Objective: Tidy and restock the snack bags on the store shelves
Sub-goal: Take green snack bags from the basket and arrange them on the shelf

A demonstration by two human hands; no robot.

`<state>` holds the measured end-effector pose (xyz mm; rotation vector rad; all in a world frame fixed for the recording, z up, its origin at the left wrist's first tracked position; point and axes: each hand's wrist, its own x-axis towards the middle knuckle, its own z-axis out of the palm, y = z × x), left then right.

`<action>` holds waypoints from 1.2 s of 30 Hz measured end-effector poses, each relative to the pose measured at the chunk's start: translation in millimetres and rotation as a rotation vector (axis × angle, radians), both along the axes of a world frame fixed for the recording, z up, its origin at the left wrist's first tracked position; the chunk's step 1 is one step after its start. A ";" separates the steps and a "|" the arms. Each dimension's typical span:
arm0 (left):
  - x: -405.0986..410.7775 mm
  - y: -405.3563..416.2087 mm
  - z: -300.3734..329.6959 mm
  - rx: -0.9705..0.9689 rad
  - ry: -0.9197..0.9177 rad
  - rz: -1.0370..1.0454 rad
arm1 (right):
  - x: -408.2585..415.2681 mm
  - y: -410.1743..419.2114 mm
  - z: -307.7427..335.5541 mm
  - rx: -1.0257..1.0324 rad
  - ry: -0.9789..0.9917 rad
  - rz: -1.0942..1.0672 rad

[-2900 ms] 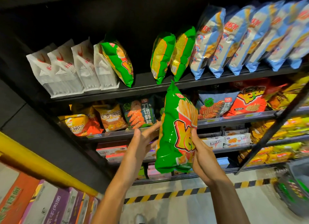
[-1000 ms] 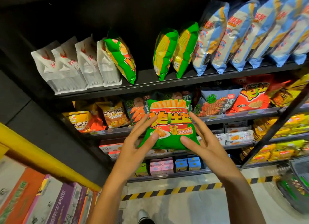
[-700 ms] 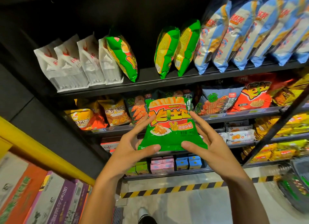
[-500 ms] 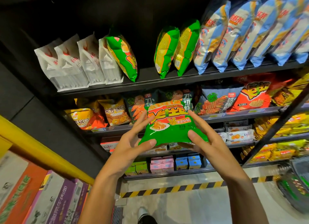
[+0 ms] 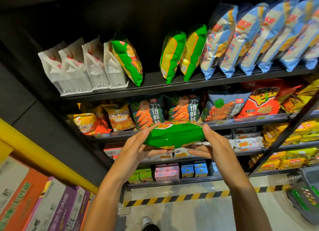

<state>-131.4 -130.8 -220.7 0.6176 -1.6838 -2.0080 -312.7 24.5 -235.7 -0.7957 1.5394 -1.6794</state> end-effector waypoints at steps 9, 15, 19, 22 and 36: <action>5.7 -6.3 -3.7 -0.463 -0.006 -0.113 | -10.5 -1.6 -6.8 -0.140 -0.100 0.151; 0.4 -19.3 13.3 -0.618 0.009 -0.053 | -12.3 -38.1 5.9 -0.121 0.159 0.005; -8.4 -42.1 24.7 -0.391 0.145 0.162 | -17.6 -67.7 14.1 -0.215 0.197 -0.024; -22.2 -71.0 32.6 -0.116 0.107 0.176 | -19.2 -94.0 24.6 -0.254 0.232 -0.001; -118.4 -164.5 60.0 -0.422 0.160 0.424 | -88.5 -225.1 34.5 -0.113 0.196 -0.270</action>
